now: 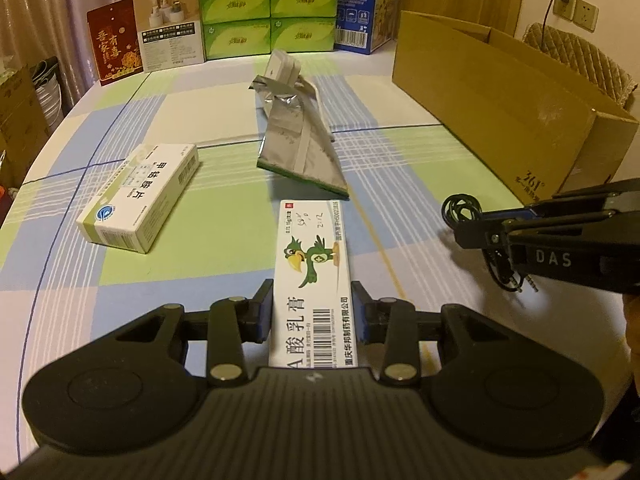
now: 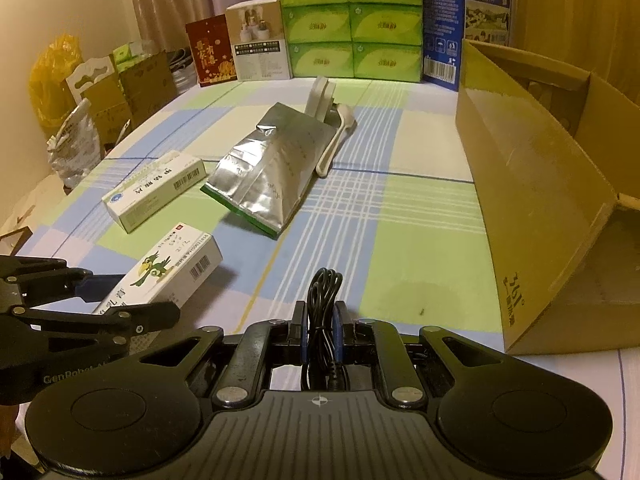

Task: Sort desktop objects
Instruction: 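Lift and carry the ointment box and black cable over the cardboard box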

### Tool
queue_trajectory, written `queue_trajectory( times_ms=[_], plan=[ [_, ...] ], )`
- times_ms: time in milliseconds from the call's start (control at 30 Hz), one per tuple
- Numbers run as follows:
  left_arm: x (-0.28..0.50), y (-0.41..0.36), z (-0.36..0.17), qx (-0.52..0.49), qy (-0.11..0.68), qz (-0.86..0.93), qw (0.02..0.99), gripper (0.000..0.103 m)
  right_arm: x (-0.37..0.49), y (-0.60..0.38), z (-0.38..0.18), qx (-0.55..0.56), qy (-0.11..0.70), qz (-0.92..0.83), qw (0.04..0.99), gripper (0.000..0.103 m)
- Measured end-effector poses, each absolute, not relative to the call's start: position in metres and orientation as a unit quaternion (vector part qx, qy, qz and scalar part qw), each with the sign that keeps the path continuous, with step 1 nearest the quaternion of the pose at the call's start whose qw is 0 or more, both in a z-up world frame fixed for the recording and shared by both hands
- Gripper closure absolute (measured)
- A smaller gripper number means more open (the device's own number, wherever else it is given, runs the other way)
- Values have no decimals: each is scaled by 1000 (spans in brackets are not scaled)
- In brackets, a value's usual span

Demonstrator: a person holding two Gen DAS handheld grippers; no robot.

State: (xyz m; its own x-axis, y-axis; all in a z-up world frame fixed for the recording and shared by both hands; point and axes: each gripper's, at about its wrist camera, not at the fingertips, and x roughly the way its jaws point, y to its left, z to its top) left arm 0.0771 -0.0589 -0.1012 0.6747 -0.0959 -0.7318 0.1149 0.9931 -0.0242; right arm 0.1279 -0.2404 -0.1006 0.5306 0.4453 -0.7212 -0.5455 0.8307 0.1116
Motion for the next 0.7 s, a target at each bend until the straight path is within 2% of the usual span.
queue_trajectory(
  times_ms=[333, 700],
  plan=[
    [63, -69, -81, 1, 392, -68, 918, 70, 117, -257, -79, -39, 386, 274, 880, 94],
    [43, -110, -37, -24, 366, -80, 927, 70, 100, -297, -8, -28, 339, 257, 904, 94]
  ],
)
